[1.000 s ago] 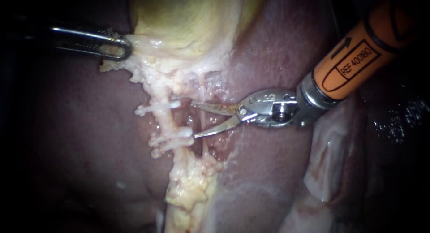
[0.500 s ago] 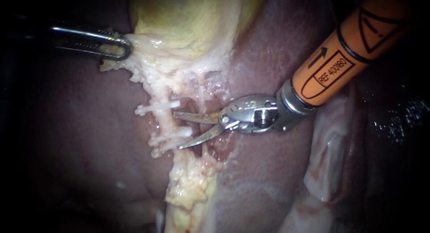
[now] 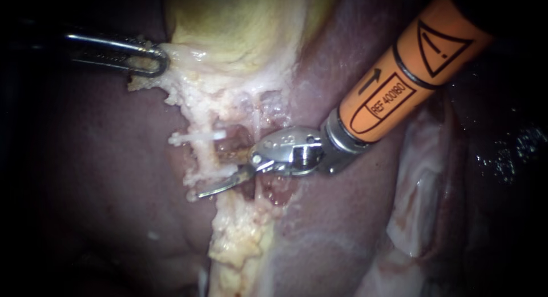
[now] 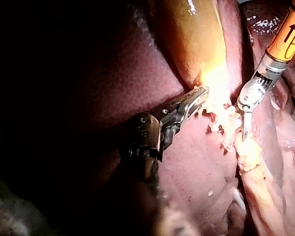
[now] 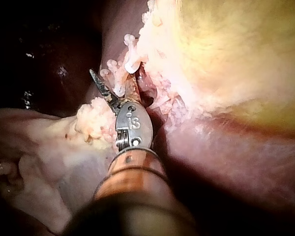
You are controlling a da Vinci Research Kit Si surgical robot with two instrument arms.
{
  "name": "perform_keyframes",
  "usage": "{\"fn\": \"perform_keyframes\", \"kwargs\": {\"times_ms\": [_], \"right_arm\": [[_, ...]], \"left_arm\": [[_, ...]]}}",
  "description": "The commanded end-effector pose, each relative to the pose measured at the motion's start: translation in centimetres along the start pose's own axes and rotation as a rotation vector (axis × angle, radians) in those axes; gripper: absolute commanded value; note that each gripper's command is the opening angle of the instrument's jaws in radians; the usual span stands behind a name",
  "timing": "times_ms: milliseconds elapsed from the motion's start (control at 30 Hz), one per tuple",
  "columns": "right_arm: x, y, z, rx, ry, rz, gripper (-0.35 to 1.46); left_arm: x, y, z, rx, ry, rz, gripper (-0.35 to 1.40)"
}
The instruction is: Go to the cutting position left tube
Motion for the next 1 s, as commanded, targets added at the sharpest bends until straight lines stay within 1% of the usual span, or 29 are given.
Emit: {"fn": "perform_keyframes", "kwargs": {"times_ms": [33,333,400,467,700,900,933,1000], "right_arm": [[0.02,0.00,0.03,0.000,0.010,0.000,1.28],[0.20,-0.01,0.23,0.010,0.078,0.005,1.28],[0.24,0.01,0.26,0.007,0.085,0.025,1.28],[0.26,0.02,0.28,0.007,0.089,0.031,1.30],[0.26,0.05,0.30,-0.013,0.091,0.079,1.30],[0.26,0.03,0.29,-0.013,0.096,0.155,1.28],[0.25,0.01,0.27,-0.012,0.088,0.174,1.28],[0.25,-0.02,0.21,-0.013,0.047,0.177,1.28]], "left_arm": [[0.00,0.00,0.00,0.001,0.000,0.000,-0.35],[0.01,0.00,0.02,0.002,0.000,-0.001,-0.35],[0.01,-0.01,0.02,0.002,0.000,-0.001,-0.35],[0.01,-0.01,0.02,0.002,0.000,-0.001,-0.35],[0.01,-0.01,0.03,0.002,0.001,-0.001,-0.35],[0.01,-0.01,0.03,0.002,0.001,-0.001,-0.35],[0.01,-0.01,0.03,0.002,0.001,-0.001,-0.35],[0.01,-0.01,0.02,0.002,0.001,-0.001,-0.35]]}}
